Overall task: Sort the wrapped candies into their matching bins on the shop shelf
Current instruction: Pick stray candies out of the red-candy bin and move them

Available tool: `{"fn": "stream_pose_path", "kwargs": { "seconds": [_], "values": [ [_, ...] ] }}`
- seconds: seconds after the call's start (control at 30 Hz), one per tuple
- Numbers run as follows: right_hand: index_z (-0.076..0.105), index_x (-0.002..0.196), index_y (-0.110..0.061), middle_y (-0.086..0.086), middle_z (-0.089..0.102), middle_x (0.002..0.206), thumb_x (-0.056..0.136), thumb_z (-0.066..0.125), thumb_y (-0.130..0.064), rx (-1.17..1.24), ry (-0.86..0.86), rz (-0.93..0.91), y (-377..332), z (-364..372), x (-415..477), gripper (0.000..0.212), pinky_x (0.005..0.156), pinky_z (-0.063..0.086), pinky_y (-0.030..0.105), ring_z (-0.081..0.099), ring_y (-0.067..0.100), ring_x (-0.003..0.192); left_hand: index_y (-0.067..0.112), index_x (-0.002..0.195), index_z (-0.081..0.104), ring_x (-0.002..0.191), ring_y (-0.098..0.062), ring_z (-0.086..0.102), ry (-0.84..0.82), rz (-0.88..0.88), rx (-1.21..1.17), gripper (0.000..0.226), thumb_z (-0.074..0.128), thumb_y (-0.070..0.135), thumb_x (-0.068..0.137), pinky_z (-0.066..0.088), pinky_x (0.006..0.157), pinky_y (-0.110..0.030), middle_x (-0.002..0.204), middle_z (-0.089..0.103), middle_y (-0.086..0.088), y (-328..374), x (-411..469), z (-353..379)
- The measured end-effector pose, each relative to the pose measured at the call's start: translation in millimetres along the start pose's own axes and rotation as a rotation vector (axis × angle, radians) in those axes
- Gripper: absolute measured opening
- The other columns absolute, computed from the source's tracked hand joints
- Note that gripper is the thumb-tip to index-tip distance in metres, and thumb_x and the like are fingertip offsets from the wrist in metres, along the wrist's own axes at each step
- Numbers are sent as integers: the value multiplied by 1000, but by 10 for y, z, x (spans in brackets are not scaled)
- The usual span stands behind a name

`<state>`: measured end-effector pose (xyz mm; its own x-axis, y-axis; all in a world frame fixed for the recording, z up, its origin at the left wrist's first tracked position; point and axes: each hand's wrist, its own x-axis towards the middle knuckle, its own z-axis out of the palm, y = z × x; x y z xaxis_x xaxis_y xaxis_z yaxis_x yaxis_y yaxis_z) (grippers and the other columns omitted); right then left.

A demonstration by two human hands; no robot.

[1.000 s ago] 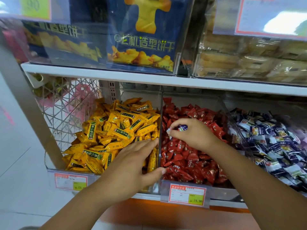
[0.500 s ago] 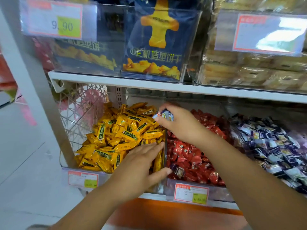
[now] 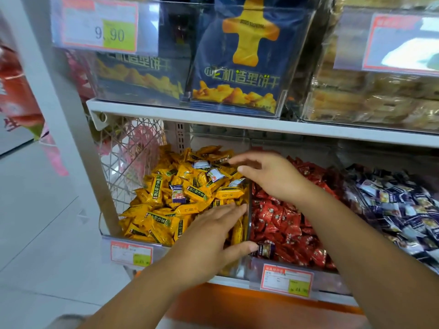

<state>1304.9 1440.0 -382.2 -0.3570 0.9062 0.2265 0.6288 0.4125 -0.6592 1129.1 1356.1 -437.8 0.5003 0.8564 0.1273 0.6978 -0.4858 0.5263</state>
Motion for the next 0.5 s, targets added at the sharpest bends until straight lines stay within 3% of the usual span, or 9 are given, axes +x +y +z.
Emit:
{"fn": "stream_pose_path", "kwargs": {
  "seconds": [0.07,0.1,0.17,0.2,0.27,0.37,0.5],
  "values": [
    [67,117,-30,-19,60,118,94,60,-21,-70,4,20,10,-36,-6,25,77,31,-1,52,-5,111,42,141,42,128,16,27,115,-9,-142,64,46,70,84,21,111,-9,138,38,29,20,-22,-106],
    [66,117,-32,-17,60,122,93,62,-25,-120,-13,39,0,-53,2,25,78,32,5,51,-3,111,40,131,55,119,14,39,254,-4,-144,52,51,66,86,33,105,-13,125,48,29,-32,-29,-180],
    [63,121,-34,-12,56,128,90,65,-32,-272,-100,84,-46,-66,32,31,74,35,14,49,-2,101,32,118,68,106,-3,54,527,-45,21,34,60,47,89,45,91,-23,110,61,19,-247,-11,-356],
    [60,125,-36,-11,55,129,89,66,-35,-356,-155,109,-74,-62,66,36,71,36,16,49,0,95,28,120,67,104,-12,56,560,-124,114,33,64,38,90,47,88,-29,110,64,10,-377,12,-450],
    [56,129,-37,-9,56,128,87,67,-33,-473,-233,149,-133,-20,158,44,72,37,19,52,6,91,24,131,59,108,-24,55,447,-299,233,46,68,36,87,47,90,-37,118,63,-3,-602,51,-569],
    [60,125,-32,-6,61,120,86,68,-24,-492,-242,158,-141,69,250,41,70,38,18,54,8,93,28,134,55,107,-24,56,320,-395,176,54,71,41,84,49,86,-35,120,61,-4,-723,89,-561],
    [57,128,-29,-7,53,106,91,60,-27,-357,-171,151,-155,19,201,37,60,35,13,50,6,86,32,125,59,89,-15,57,391,-391,92,43,71,37,85,42,69,-26,101,61,4,-746,129,-585]
  ]
}}
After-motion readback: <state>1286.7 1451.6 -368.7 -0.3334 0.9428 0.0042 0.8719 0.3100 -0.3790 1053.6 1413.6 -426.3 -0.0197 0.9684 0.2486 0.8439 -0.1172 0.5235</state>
